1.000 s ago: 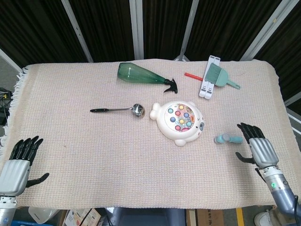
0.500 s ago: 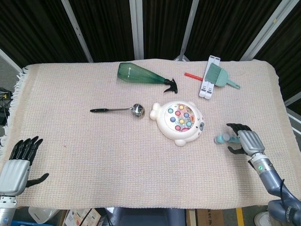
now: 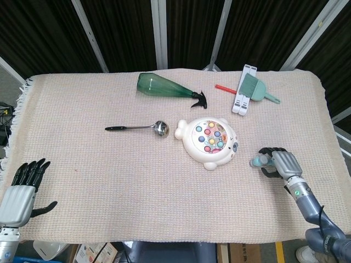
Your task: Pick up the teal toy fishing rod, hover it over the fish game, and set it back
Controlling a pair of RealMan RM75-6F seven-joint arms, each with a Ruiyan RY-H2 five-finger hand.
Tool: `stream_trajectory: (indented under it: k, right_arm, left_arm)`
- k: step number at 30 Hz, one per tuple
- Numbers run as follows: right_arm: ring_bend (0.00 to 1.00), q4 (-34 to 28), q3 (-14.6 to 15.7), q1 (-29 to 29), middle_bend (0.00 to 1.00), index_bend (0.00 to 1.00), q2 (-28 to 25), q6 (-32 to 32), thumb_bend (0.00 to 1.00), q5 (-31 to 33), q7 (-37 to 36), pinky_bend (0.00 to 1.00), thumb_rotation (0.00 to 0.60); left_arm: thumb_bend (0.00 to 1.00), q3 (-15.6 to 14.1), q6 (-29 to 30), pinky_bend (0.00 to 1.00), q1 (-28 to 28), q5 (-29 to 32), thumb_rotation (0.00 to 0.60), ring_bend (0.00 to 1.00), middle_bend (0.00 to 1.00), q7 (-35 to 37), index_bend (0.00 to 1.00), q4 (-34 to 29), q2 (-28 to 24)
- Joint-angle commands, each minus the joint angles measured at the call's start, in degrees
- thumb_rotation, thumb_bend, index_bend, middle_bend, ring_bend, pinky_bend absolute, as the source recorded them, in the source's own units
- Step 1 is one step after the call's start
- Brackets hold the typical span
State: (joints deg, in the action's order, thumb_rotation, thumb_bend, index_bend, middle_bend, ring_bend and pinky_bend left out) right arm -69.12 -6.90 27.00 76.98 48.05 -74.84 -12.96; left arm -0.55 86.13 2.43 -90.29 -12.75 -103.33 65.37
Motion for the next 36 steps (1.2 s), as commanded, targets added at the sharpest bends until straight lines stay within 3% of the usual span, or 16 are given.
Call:
stream_trajectory:
  k: [1, 21, 36]
  right_arm:
    - [0.24, 0.46, 0.06, 0.19, 0.32, 0.32, 0.24, -0.34, 0.41, 0.22, -0.24, 0.20, 0.600]
    - [0.28, 2.94, 0.94, 0.60, 0.35, 0.38, 1.48, -0.73, 0.52, -0.35, -2.02, 0.20, 0.600]
    - [0.35, 4.42, 1.32, 0.69, 0.41, 0.49, 2.20, -0.63, 0.56, -0.66, -3.06, 0.21, 0.600]
  left_arm:
    - [0.11, 0.04, -0.01, 0.00, 0.04, 0.06, 0.600, 0.00, 0.00, -0.04, 0.00, 0.04, 0.04]
    - [0.11, 0.23, -0.55, 0.00, 0.40, 0.92, 0.600, 0.00, 0.00, -1.27, 0.00, -0.79, 0.17]
    - [0.11, 0.39, -1.12, 0.00, 0.77, 1.71, 0.600, 0.00, 0.00, -1.75, 0.00, -1.10, 0.31]
